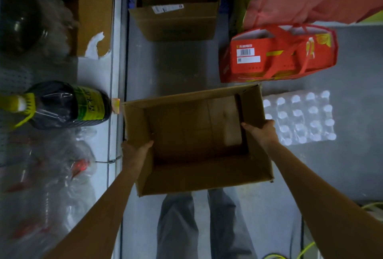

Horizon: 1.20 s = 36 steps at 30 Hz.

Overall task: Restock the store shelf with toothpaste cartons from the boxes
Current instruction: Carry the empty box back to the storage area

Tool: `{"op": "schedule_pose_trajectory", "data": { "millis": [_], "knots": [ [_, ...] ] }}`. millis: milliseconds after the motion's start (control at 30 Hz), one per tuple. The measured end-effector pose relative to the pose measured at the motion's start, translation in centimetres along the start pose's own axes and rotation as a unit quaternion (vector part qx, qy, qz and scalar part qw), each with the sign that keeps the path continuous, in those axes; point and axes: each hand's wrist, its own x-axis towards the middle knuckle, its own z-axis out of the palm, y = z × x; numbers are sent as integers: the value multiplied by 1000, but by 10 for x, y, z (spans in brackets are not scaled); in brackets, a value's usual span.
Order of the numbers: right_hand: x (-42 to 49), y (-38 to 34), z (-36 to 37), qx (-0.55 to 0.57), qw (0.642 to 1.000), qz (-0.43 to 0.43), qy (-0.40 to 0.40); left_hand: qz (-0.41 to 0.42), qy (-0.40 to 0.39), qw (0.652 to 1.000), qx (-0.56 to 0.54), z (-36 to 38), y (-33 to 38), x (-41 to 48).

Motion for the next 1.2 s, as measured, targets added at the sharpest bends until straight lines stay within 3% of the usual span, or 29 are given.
{"op": "schedule_pose_trajectory", "data": {
  "millis": [133, 267, 600, 733, 967, 1100, 1200],
  "knots": [
    [10, 5, 14, -68, 996, -23, 48, 5, 49, 998, 34, 12, -9, 16],
    [12, 10, 21, -65, 995, -37, 69, 1, 55, 998, 31, 21, -14, 19],
    [2, 8, 14, -38, 998, 0, 41, -30, 5, 998, 47, 8, -9, 17],
    [-11, -12, 1, -84, 995, -13, 59, 55, 6, 997, 58, -1, 18, 8],
    [-79, -60, -48, -142, 979, -137, 57, 197, -58, 975, 89, -15, 109, -51],
    [-138, -80, -94, -251, 927, -253, 115, 280, -114, 939, 163, -21, 154, -110],
    [-187, -85, -137, -307, 895, -279, 164, 365, -141, 890, 233, -29, 188, -166]
  ]
}}
